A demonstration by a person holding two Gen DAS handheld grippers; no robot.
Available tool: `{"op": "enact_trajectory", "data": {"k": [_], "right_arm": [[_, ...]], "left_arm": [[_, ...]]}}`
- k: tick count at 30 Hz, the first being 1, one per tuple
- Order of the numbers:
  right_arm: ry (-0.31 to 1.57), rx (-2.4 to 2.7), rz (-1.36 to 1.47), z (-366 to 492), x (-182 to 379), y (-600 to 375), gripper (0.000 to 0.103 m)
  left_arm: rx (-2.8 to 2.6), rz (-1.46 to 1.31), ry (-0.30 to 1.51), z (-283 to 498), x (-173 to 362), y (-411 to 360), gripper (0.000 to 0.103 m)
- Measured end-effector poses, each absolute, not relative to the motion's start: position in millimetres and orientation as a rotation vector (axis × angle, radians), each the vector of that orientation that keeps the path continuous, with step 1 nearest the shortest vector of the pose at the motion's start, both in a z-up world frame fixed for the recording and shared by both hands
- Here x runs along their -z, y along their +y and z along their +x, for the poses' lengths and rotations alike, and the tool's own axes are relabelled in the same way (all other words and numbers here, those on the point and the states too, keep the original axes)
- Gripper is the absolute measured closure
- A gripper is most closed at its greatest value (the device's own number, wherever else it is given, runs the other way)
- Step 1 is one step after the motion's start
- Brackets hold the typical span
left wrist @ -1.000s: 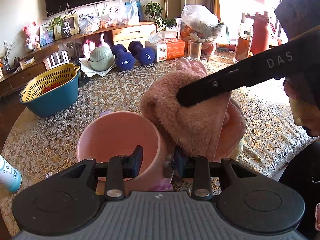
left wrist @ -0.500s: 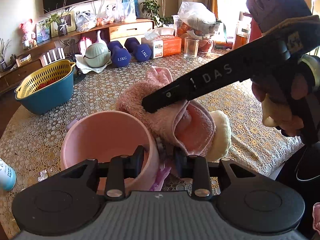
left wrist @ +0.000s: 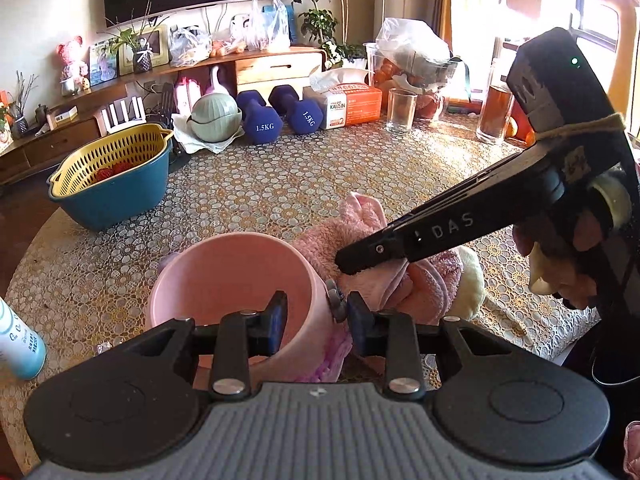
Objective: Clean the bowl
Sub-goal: 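Set the mug on the table with the left tool while the right tool releases the towel beside it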
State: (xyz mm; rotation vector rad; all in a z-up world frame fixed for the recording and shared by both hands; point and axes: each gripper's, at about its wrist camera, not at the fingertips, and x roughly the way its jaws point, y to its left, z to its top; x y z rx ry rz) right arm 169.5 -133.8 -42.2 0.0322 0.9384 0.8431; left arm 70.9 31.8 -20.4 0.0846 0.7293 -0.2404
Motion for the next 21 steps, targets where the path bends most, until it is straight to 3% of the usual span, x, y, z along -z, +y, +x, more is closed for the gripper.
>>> {"op": "enact_trajectory", "data": {"k": [7,18,21], "right_arm": [[0.874,-0.952,0.142,158,9,-144,0.082],[0.927,-0.867,-0.028,154,34,-151,0.081],[0.946,-0.824,0.032,162,40,-162,0.076]], "left_arm": [[0.261,0.081,0.742,72,21,30,0.071],[0.25,0.06,0.728,70,17,33,0.071],[0.244,0.053,0.728,70,15,34,0.071]]}}
